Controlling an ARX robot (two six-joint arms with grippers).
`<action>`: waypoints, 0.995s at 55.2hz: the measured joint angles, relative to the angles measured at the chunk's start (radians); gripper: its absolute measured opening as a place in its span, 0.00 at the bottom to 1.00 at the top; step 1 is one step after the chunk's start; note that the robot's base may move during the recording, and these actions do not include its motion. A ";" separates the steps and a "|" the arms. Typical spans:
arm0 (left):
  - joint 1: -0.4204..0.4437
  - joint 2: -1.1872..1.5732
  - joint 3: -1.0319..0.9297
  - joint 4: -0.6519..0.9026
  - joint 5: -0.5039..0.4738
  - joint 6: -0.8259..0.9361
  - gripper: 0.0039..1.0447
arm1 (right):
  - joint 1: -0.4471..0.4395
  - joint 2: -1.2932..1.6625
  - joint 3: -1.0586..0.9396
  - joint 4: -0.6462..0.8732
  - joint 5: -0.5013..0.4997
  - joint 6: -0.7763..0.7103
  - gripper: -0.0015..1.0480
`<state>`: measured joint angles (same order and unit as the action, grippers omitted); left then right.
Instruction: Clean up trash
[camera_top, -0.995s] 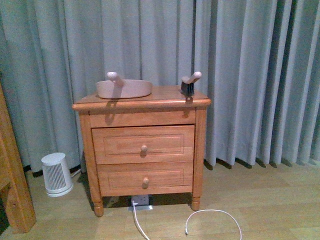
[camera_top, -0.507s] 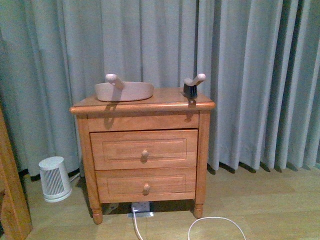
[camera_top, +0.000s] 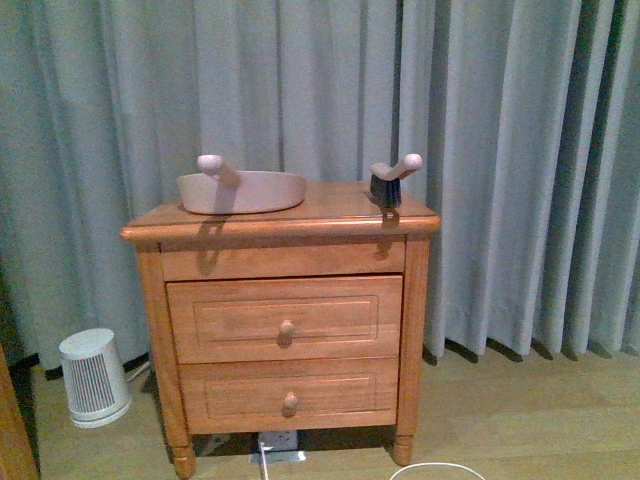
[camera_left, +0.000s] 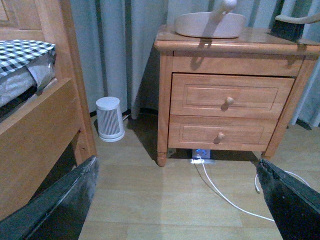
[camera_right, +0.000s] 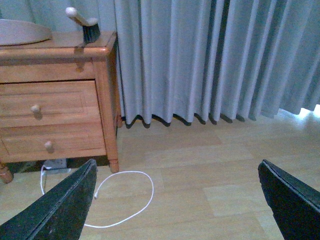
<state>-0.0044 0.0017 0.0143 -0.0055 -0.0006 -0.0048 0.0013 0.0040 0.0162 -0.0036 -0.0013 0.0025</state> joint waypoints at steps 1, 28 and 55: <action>0.000 0.000 0.000 0.000 0.000 0.000 0.93 | 0.000 0.000 0.000 0.000 0.000 0.000 0.93; 0.000 -0.002 0.000 0.000 0.001 0.000 0.93 | 0.000 0.000 0.000 0.000 0.000 0.000 0.93; 0.000 -0.001 0.000 0.000 0.000 0.000 0.93 | 0.000 0.000 0.000 0.000 0.000 0.000 0.93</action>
<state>-0.0044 0.0006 0.0143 -0.0055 -0.0002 -0.0048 0.0013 0.0036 0.0162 -0.0036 -0.0013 0.0029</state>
